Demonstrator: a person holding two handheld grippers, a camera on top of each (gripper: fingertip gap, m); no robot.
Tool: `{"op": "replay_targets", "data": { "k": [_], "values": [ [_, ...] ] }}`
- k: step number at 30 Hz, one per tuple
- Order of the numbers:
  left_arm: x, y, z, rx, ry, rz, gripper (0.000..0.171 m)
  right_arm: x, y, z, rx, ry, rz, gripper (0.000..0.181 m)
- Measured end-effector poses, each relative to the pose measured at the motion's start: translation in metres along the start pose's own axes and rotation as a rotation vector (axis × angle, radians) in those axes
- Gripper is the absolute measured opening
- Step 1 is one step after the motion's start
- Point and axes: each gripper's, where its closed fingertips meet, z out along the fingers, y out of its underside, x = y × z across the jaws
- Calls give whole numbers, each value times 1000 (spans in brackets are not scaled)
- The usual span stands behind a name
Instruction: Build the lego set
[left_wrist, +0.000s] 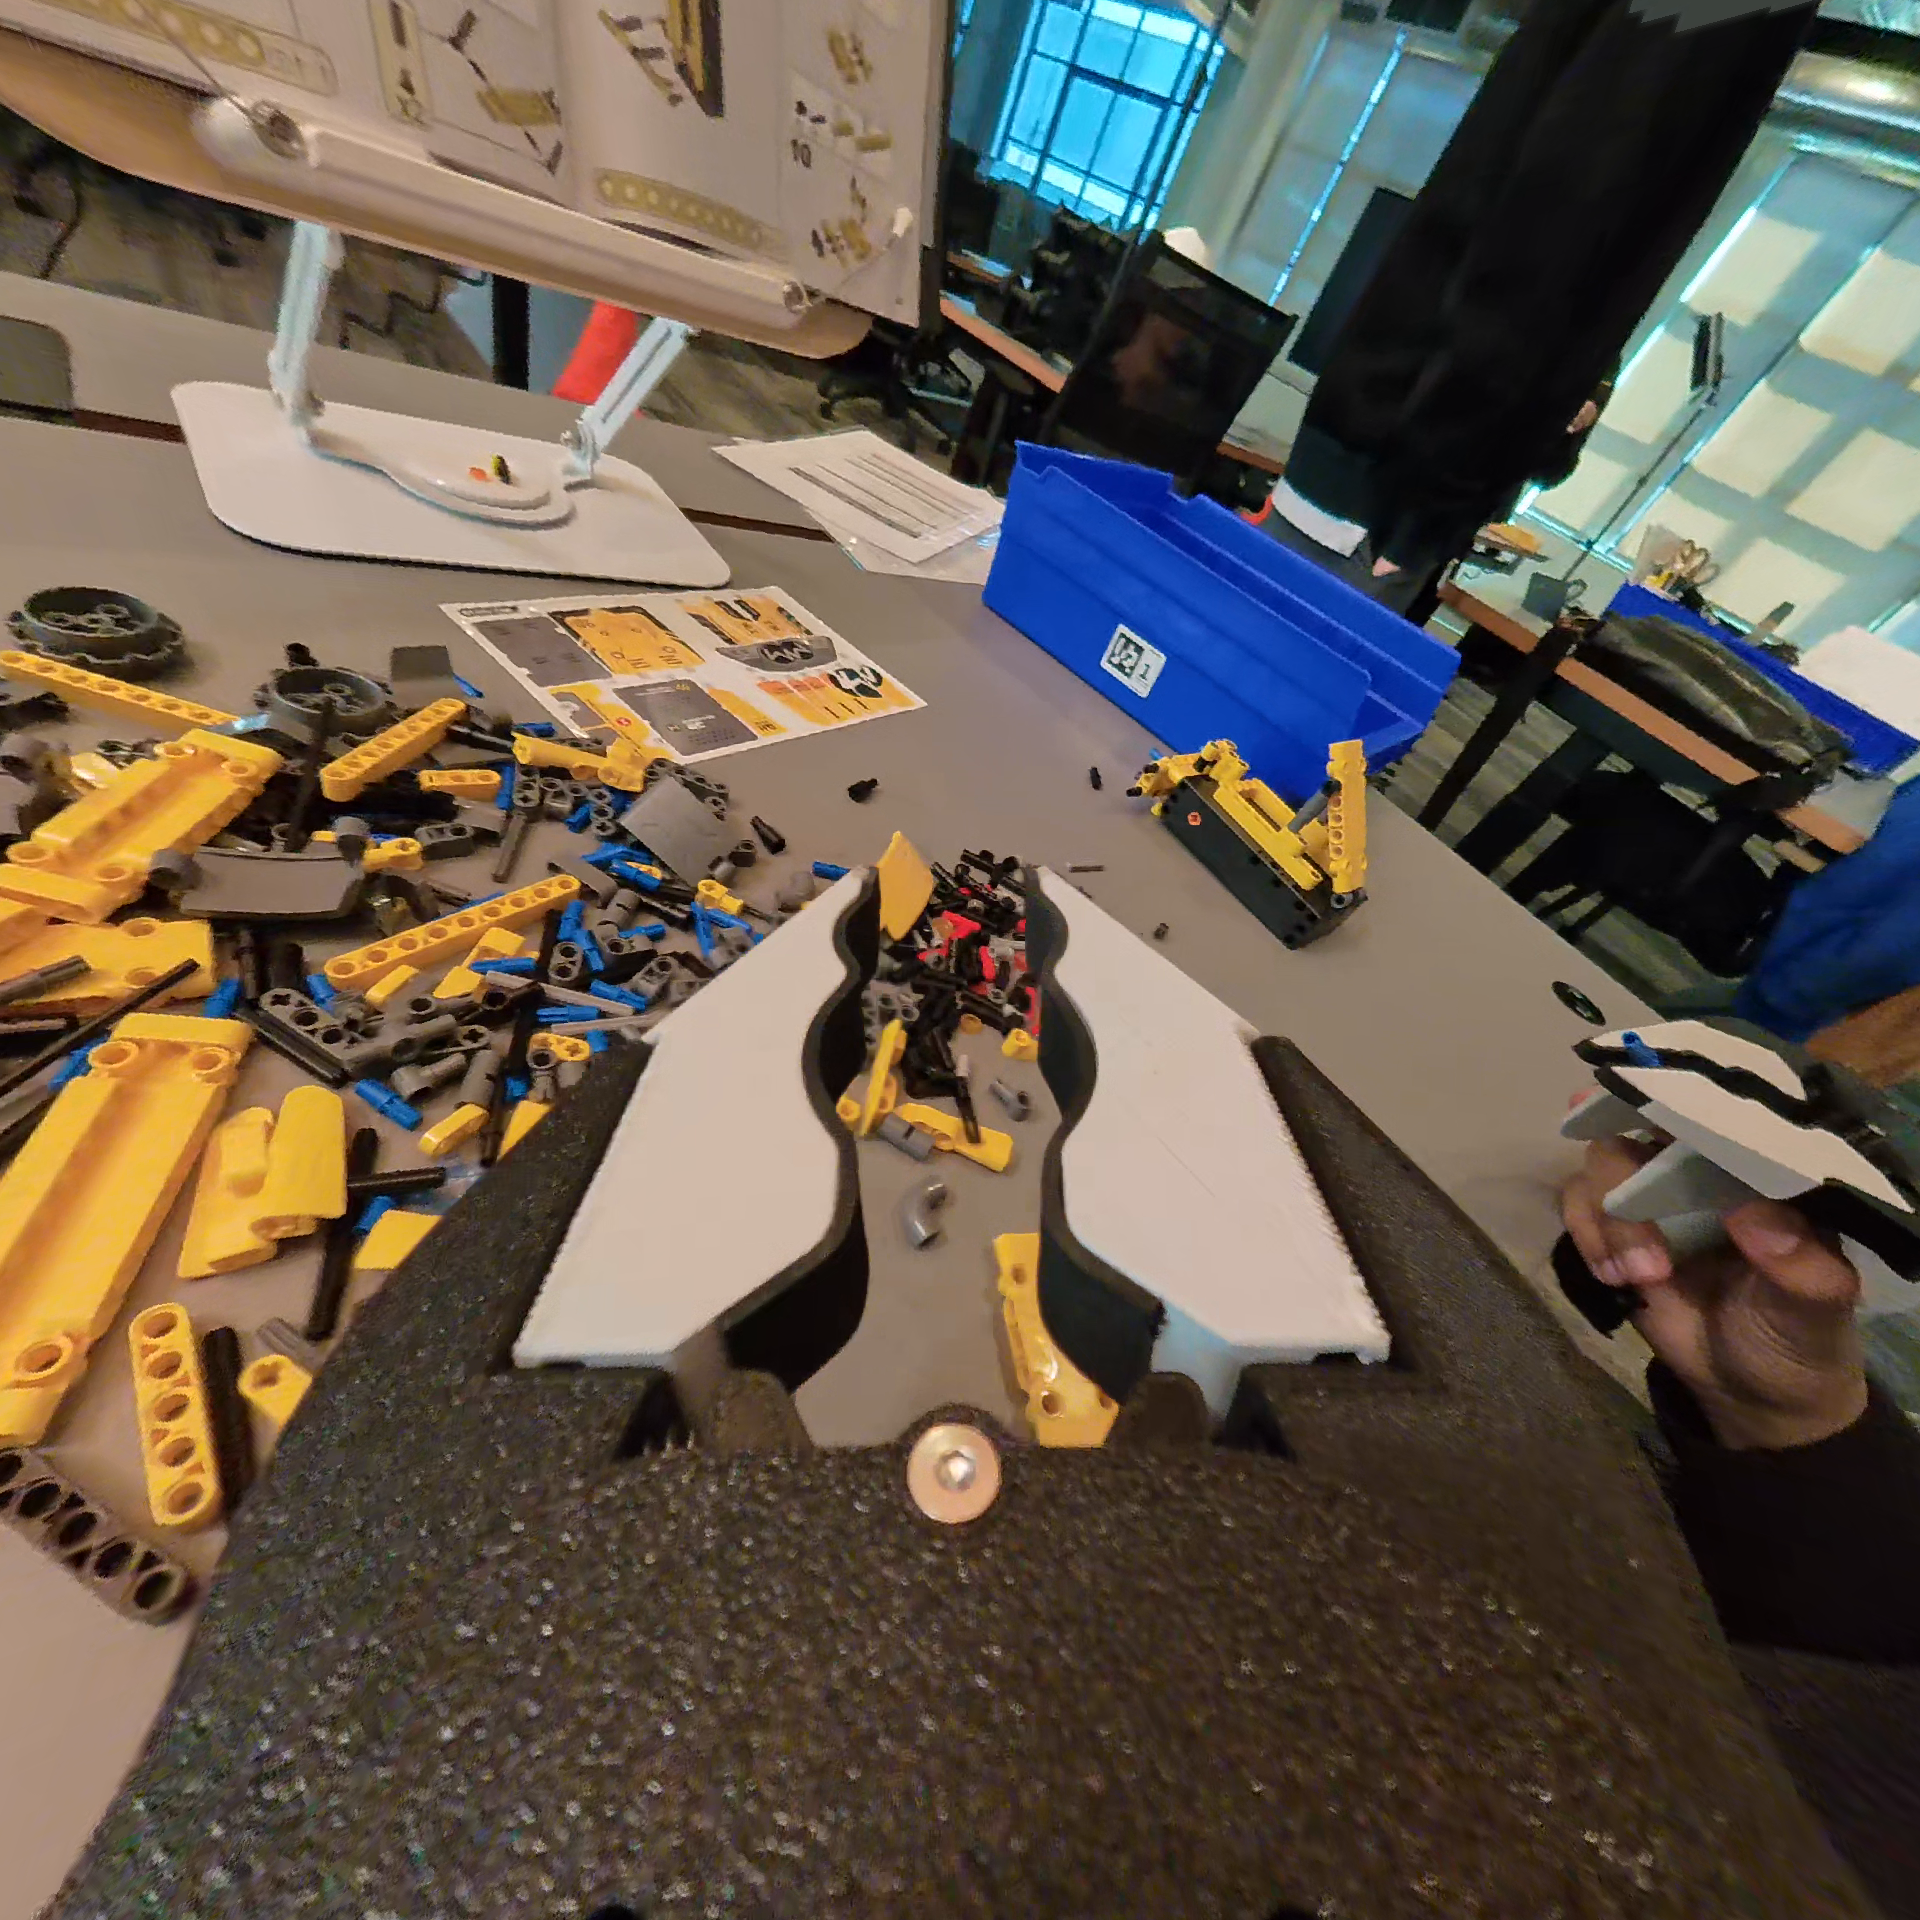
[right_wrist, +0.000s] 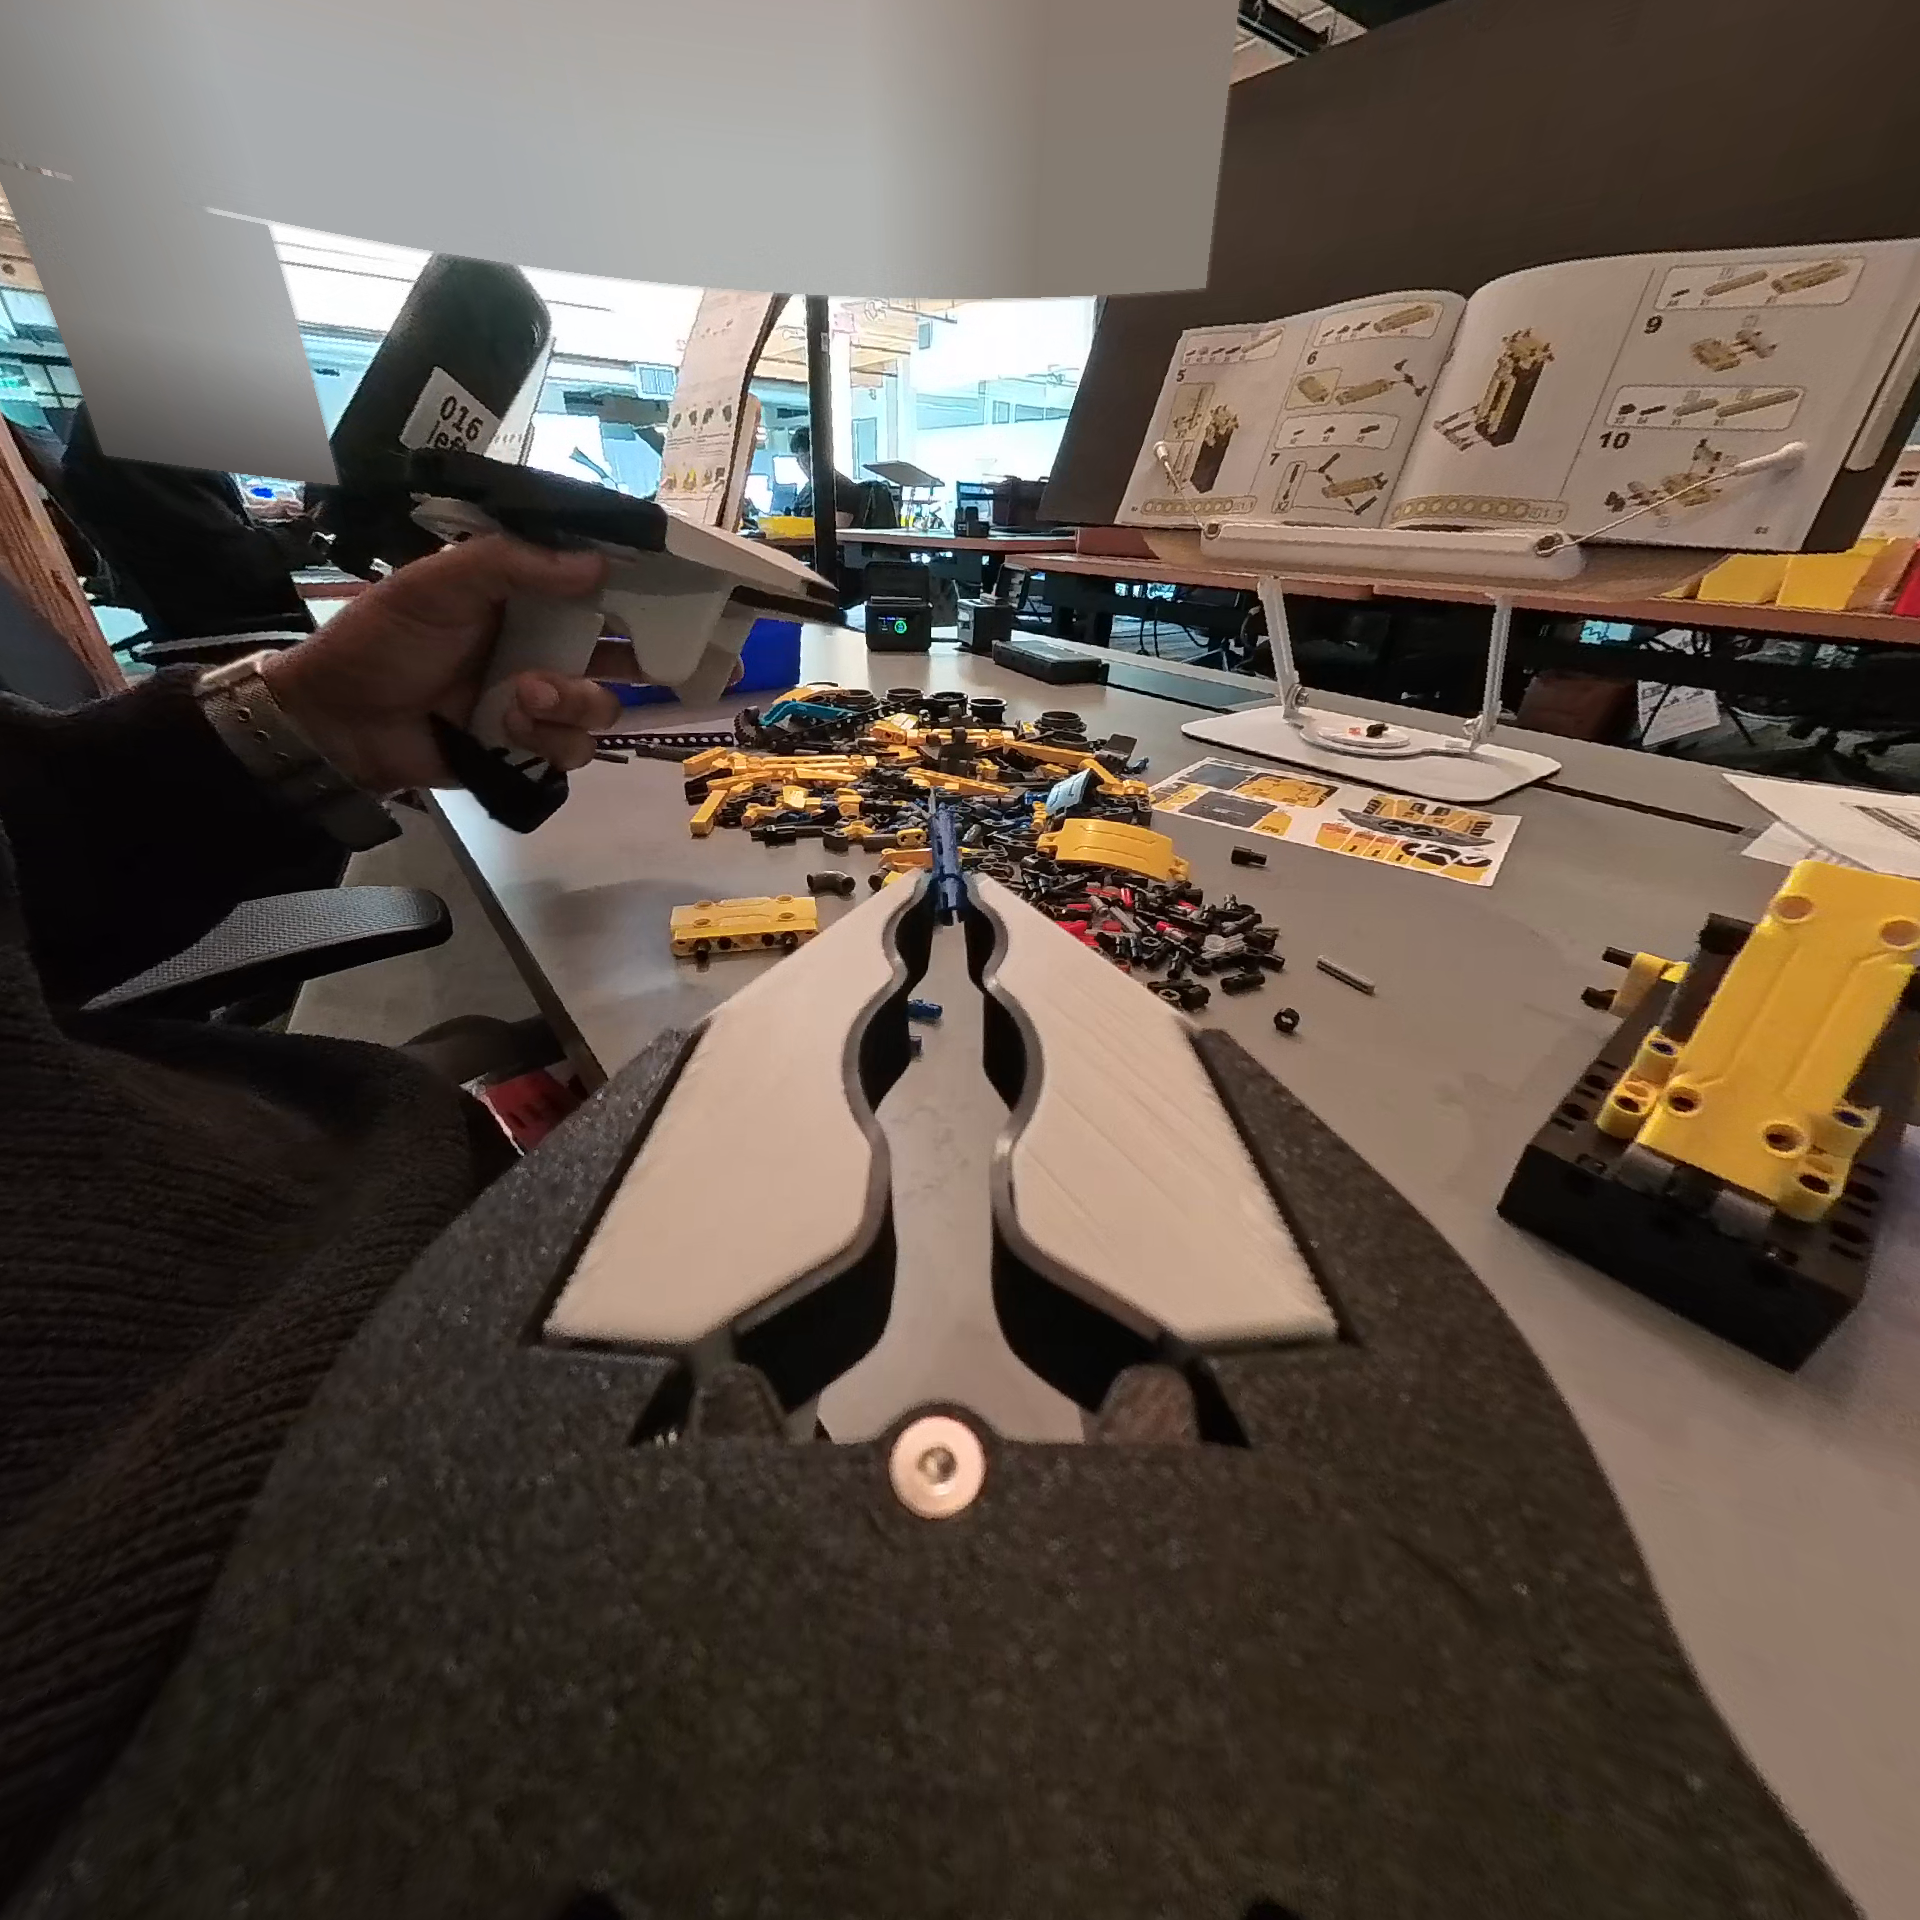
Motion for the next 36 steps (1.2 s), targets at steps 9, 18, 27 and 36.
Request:
{"op": "replay_targets", "data": {
  "k": [9, 18, 27, 36],
  "values": [
    [-43, -5, -15, 17, -108, 11, 27, 5, -12, 15, -36, -1, 51, 5],
    [-64, 3, -14, 8, -163, 37, 27, 18, -7, 69, -178, -81, 64, 5],
    [-69, 15, -2, -33, -143, -1, 26, 16, -7, 88, -112, -163, 158, 5],
    [-63, 11, 11, -17, -127, 44, 25, 19, -7, 87, -110, -164, 192, 5]
  ]
}}
